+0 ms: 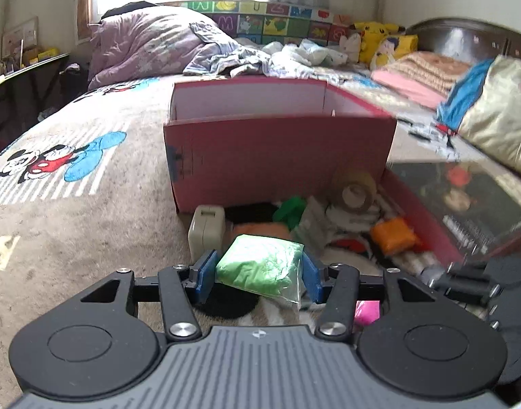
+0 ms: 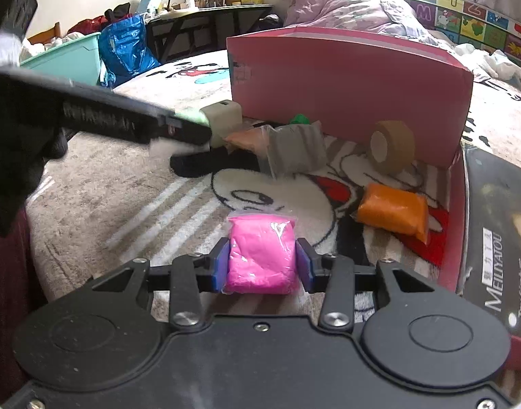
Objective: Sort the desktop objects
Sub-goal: 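Carry the green bag into the red box and open the left tool while the right holds the pink bag, then carry the pink clay bag into the red box and open the right tool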
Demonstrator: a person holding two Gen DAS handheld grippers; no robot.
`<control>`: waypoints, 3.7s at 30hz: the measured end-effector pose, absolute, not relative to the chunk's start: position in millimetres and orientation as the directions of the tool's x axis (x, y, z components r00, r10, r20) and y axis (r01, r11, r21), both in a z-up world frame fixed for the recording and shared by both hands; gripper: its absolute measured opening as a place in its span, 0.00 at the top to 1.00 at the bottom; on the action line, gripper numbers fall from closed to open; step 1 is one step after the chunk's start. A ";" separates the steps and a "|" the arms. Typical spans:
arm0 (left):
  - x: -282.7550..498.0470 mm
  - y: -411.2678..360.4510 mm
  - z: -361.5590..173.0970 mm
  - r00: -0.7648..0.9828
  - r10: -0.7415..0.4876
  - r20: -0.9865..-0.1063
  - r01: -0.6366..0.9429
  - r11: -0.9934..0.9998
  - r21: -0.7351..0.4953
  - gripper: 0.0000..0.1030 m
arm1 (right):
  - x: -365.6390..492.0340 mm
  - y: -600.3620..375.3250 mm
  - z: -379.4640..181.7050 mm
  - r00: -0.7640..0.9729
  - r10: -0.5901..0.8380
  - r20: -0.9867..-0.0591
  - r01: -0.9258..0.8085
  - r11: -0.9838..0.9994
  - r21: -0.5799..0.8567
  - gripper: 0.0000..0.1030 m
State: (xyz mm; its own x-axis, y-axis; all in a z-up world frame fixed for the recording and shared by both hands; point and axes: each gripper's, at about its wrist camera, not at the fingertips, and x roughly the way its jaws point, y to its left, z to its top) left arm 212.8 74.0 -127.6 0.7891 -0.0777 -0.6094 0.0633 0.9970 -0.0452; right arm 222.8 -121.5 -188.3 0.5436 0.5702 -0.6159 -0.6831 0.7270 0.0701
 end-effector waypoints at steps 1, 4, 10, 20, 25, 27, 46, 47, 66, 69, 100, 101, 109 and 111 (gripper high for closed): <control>214.7 74.7 -122.7 0.793 -0.081 -0.604 0.059 0.997 -0.055 0.50 | 223.2 -122.0 -189.6 0.544 0.572 -0.614 -0.684 0.726 0.070 0.61; 225.4 76.4 -106.3 0.809 -0.083 -0.582 0.049 0.996 -0.074 0.50 | 222.2 -121.5 -192.2 0.550 0.573 -0.608 -0.687 0.724 0.062 0.61; 255.0 74.1 -74.5 0.840 -0.076 -0.537 0.043 0.996 -0.074 0.50 | 219.8 -119.6 -195.9 0.564 0.568 -0.600 -0.690 0.723 0.036 0.60; 321.0 57.7 -56.2 0.850 -0.068 -0.523 0.048 0.998 -0.051 0.50 | 219.3 -120.8 -196.9 0.560 0.582 -0.590 -0.703 0.710 0.034 0.58; 355.1 56.9 -61.0 0.831 -0.070 -0.552 0.039 0.997 -0.069 0.50 | 222.1 -120.5 -196.9 0.550 0.591 -0.591 -0.707 0.705 0.047 0.58; 368.5 57.8 -65.3 0.817 -0.076 -0.571 0.032 0.996 -0.085 0.50 | 224.2 -121.9 -198.7 0.545 0.599 -0.586 -0.706 0.706 0.064 0.58; 437.1 61.5 -126.9 0.690 -0.004 -0.724 -0.077 0.994 -0.078 0.50 | 228.3 -120.6 -201.3 0.539 0.612 -0.579 -0.700 0.708 0.095 0.58; 438.2 60.2 -128.4 0.685 -0.003 -0.728 -0.075 0.994 -0.075 0.50 | 228.3 -120.6 -201.4 0.540 0.612 -0.579 -0.700 0.708 0.095 0.58; 435.7 52.5 -124.7 0.657 0.023 -0.753 -0.074 0.997 -0.034 0.39 | 229.2 -122.4 -201.5 0.539 0.614 -0.577 -0.700 0.707 0.098 0.58; 427.1 53.3 -114.8 0.676 0.030 -0.736 -0.074 0.997 -0.027 0.39 | 228.1 -122.8 -202.0 0.543 0.613 -0.573 -0.700 0.708 0.095 0.58; 205.7 65.0 -118.1 0.802 0.046 -0.596 -0.108 0.992 -0.069 0.27 | 206.3 -138.9 -175.9 0.573 0.591 -0.568 -0.661 0.743 0.107 0.60; 201.7 63.6 -122.3 0.802 0.047 -0.595 -0.108 0.992 -0.068 0.27 | 204.6 -142.3 -172.5 0.579 0.588 -0.565 -0.653 0.749 0.110 0.61; 169.8 44.8 -145.3 0.837 0.058 -0.544 -0.100 0.994 -0.049 0.27 | 196.2 -170.0 -136.4 0.636 0.561 -0.530 -0.585 0.798 0.144 0.61; 164.5 39.6 -150.0 0.843 0.056 -0.535 -0.095 0.994 -0.047 0.27 | 194.3 -171.5 -126.2 0.646 0.559 -0.520 -0.583 0.801 0.137 0.61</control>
State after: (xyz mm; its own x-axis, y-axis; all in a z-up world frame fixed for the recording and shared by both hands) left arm 164.5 39.6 -150.0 0.8431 0.0555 -0.5349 -0.0954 0.9943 -0.0472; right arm 194.3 -171.5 -126.2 0.6457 0.5593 -0.5199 -0.5830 0.8008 0.1375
